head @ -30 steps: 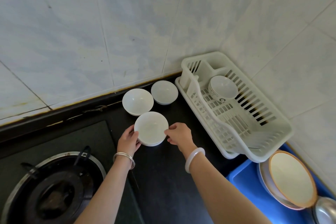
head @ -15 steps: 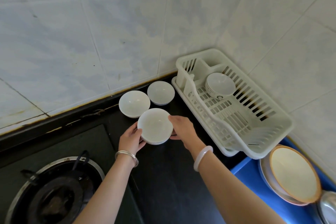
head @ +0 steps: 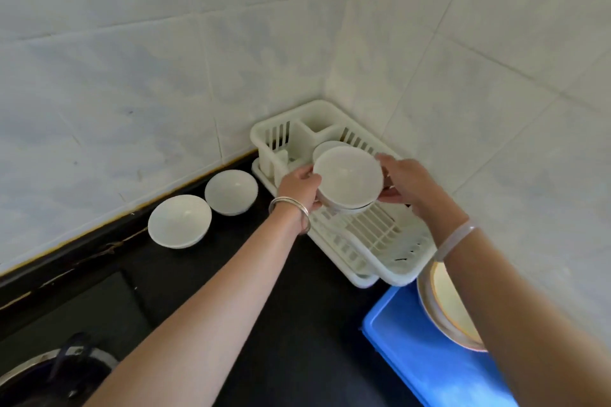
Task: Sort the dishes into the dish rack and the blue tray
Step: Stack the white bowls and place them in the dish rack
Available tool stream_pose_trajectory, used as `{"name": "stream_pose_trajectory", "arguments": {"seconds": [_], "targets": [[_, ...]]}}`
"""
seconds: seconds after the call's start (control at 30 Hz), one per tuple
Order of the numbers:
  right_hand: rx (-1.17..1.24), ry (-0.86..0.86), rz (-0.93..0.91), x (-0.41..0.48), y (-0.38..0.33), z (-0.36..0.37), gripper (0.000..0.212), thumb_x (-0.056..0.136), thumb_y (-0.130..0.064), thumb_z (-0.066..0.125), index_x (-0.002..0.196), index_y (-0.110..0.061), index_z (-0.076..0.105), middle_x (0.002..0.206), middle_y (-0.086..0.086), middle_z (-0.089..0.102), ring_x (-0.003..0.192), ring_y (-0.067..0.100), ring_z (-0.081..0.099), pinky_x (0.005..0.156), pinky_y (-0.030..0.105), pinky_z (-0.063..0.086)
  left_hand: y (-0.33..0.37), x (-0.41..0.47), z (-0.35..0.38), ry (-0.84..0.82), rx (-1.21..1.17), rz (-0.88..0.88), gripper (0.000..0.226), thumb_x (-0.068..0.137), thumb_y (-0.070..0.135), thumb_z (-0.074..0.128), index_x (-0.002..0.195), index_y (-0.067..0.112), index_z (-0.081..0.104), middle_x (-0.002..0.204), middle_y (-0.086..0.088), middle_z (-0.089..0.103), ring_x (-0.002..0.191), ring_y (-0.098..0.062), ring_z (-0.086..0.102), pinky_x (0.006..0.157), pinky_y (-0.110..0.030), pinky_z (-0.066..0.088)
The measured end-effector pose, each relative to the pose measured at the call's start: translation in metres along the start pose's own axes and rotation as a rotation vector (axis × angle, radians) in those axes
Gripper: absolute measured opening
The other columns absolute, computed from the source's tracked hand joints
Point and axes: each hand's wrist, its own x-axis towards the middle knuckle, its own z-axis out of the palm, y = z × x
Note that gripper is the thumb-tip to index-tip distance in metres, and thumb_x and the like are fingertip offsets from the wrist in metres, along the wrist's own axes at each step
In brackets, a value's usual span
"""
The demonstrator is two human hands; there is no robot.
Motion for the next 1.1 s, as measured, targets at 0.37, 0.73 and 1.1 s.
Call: {"name": "stream_pose_trajectory", "arguments": {"seconds": [0.37,0.73,1.1], "targets": [[-0.058,0.0,0.214,0.067,0.061,-0.052,0.034,0.093,-0.034,0.052,0.107,-0.003,0.058,0.096,0.017,0.064,0.08,0.028,0.063,0.061,0.034,0.054,-0.046,0.056,0.098,-0.135,0.122,-0.297,0.044,0.089,-0.013,0.035,0.122,0.01,0.053,0.115,-0.013,0.052,0.071,-0.028,0.053,0.077,-0.04,0.048],[-0.222,-0.027,0.248,0.1,0.082,-0.045,0.053,0.096,-0.043,0.044,0.13,-0.003,0.049,0.122,0.021,0.06,0.1,0.037,0.062,0.089,0.049,0.053,-0.066,0.074,0.113,-0.155,0.263,-0.295,0.045,0.088,-0.014,0.036,0.129,0.001,0.047,0.135,-0.021,0.047,0.095,-0.035,0.058,0.087,-0.045,0.05],[-0.542,0.045,0.16,0.091,0.082,-0.043,0.031,0.095,-0.027,0.041,0.102,-0.004,0.061,0.089,0.013,0.066,0.081,0.031,0.064,0.078,0.037,0.054,-0.066,0.075,0.109,-0.192,0.292,-0.299,0.048,0.088,-0.01,0.041,0.134,0.005,0.044,0.139,-0.02,0.044,0.123,-0.04,0.048,0.095,-0.047,0.048]]}}
